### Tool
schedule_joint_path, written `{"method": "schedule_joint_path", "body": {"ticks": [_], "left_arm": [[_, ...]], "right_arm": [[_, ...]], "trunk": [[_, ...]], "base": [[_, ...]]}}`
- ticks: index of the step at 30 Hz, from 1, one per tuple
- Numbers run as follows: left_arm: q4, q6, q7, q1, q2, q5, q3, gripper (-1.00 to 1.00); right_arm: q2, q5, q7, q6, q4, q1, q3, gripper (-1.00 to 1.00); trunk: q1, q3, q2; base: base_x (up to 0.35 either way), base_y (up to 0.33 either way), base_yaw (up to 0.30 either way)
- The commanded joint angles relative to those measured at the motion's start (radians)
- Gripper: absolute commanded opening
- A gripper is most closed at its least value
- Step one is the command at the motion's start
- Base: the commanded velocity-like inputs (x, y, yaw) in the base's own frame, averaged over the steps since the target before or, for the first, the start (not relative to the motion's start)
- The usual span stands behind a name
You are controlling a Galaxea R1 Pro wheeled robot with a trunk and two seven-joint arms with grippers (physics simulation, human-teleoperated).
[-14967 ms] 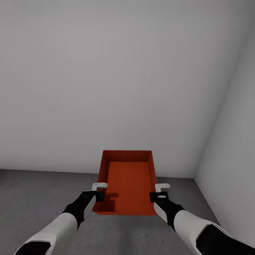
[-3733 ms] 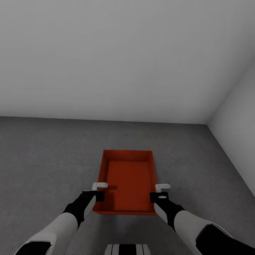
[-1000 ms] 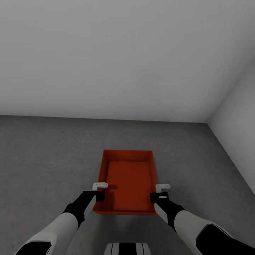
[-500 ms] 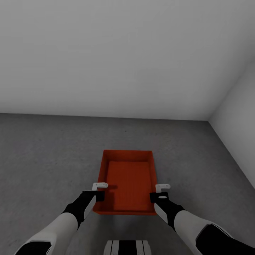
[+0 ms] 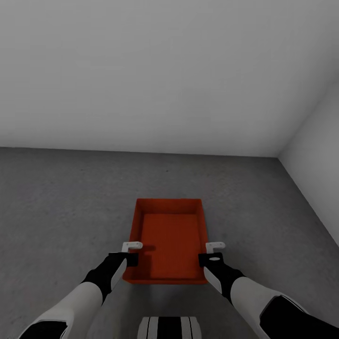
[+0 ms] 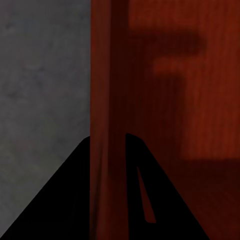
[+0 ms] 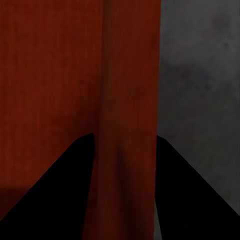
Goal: Move the two storage containers from the living room to the garage. In the garage, place one container on the floor and stack the other container on top of it (either order is fine).
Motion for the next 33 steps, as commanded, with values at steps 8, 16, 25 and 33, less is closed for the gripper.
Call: {"method": "schedule_joint_path", "body": {"ticks": [8, 16, 25, 33], "left_arm": [[0.018, 0.006, 0.009, 0.001, -0.023, 0.011, -0.006, -1.00], [0.018, 0.006, 0.009, 0.001, -0.022, 0.011, -0.006, -1.00], [0.017, 0.006, 0.009, 0.001, -0.023, 0.010, -0.006, -1.00], [0.016, 0.008, 0.011, 0.001, -0.022, 0.009, -0.004, 1.00]], "right_arm": [[-0.001, 0.026, -0.080, -0.033, 0.017, 0.012, -0.021, -1.00], [-0.001, 0.026, -0.080, -0.033, 0.017, 0.012, -0.021, -1.00], [-0.001, 0.029, -0.079, -0.033, 0.016, 0.012, -0.021, -1.00], [0.001, 0.029, -0.079, -0.032, 0.016, 0.012, -0.020, 1.00]], "trunk": [[0.003, -0.001, 0.000], [0.003, -0.001, 0.000], [0.003, -0.001, 0.000], [0.003, -0.001, 0.000]], "base": [[0.000, 0.000, 0.000], [0.000, 0.000, 0.000], [0.000, 0.000, 0.000], [0.000, 0.000, 0.000]]}}
